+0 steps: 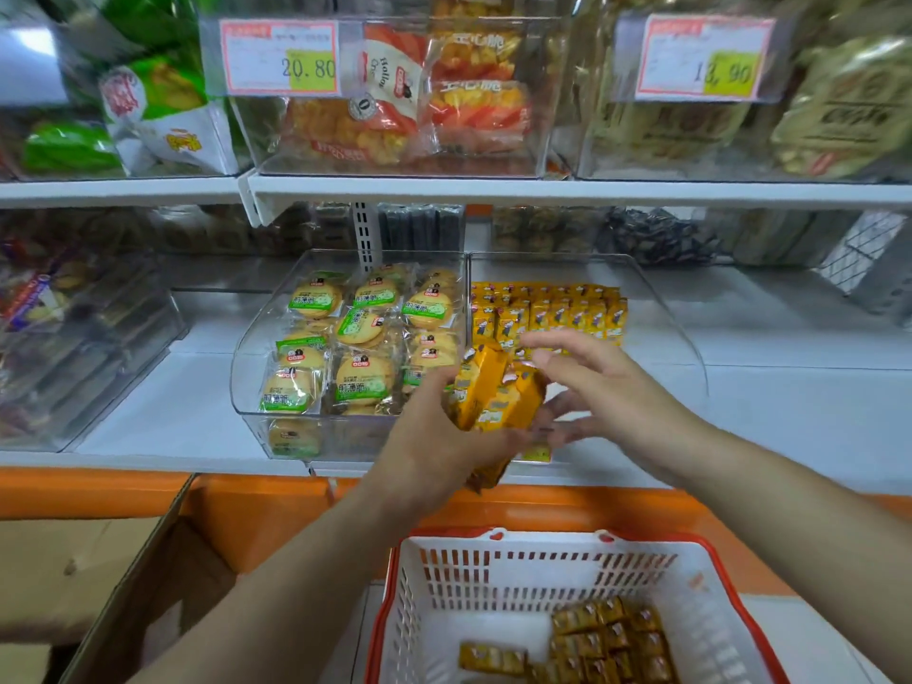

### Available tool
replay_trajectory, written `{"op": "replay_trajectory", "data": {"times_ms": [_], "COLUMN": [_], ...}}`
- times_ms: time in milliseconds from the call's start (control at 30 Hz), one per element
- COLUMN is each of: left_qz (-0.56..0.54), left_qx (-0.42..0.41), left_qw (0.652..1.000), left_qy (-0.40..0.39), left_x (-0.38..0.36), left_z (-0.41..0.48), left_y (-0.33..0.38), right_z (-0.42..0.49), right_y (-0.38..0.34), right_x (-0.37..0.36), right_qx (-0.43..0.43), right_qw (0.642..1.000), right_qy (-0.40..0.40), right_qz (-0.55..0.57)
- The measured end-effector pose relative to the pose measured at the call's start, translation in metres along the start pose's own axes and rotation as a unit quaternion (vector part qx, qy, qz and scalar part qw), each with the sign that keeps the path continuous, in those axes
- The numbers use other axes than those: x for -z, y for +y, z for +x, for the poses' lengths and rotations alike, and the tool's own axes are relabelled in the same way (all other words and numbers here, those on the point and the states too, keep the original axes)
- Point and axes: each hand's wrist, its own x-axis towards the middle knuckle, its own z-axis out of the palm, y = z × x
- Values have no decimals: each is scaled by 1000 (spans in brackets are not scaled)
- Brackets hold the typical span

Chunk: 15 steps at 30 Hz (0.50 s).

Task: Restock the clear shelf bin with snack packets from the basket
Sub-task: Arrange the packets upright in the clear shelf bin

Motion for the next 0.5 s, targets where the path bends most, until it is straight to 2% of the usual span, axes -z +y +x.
{"op": "replay_trajectory", "data": {"times_ms": [100, 267, 367, 500], "left_qz": [12, -18, -77, -136], "left_qx": [-22, -4, 31, 51], "left_qw": [999, 999, 997, 988], "left_qy": [-29, -31, -9, 44], "left_x": [-13, -17, -15, -13], "left_z": [-10, -17, -15, -8], "left_y": [4, 10, 11, 8], "right_z": [-13, -28, -31, -38], "right_y": [1, -2, 0, 6], "right_x": [0, 17, 24, 15], "right_qx": [-15, -23, -26, -18], "right_qw": [1000, 996, 991, 997], "right_qy": [3, -26, -2, -31], "right_qz": [-16, 78, 130, 75]}}
